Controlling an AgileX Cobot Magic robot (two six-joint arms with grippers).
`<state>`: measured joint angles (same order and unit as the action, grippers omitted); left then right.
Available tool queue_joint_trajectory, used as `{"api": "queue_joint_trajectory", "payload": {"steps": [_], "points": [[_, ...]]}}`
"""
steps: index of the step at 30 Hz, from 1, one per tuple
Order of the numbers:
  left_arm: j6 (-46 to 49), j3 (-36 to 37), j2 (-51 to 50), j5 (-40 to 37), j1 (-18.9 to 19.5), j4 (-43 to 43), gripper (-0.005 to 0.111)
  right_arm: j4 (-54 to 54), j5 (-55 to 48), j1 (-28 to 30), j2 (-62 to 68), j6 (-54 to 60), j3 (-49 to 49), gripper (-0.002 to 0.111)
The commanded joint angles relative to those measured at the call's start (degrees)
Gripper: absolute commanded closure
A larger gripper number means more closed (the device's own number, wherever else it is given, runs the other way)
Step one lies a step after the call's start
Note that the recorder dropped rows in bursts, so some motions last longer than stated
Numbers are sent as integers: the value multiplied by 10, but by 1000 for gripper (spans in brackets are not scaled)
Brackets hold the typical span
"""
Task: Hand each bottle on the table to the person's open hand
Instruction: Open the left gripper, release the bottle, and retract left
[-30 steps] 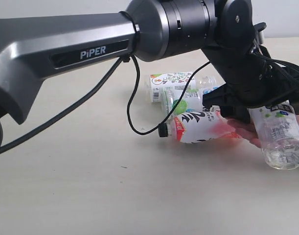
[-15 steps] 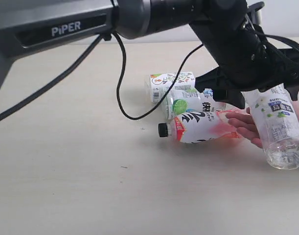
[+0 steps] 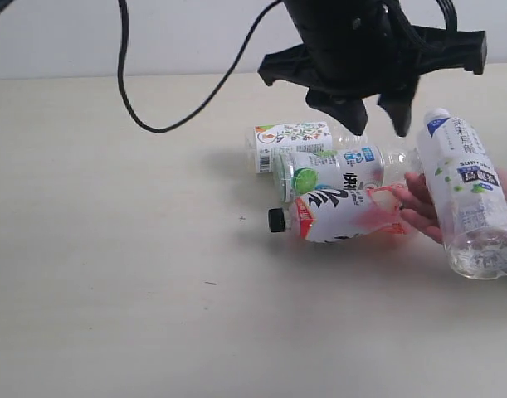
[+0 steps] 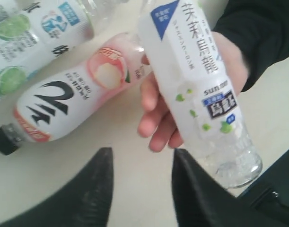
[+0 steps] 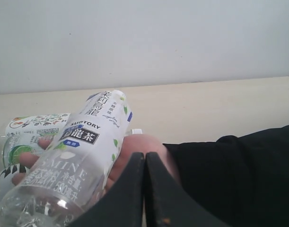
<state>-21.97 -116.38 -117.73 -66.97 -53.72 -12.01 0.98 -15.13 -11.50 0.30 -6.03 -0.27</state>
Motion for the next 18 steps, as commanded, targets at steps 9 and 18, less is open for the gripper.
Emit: {"api": "queue_joint_trajectory", "payload": {"steps": [9,18], "points": [[82,19,66,-30,0,40,107,4,3,2,-3,1,3,108],[83,115,149,-30,1,117,107,4,3,2,-3,1,3,108]]}}
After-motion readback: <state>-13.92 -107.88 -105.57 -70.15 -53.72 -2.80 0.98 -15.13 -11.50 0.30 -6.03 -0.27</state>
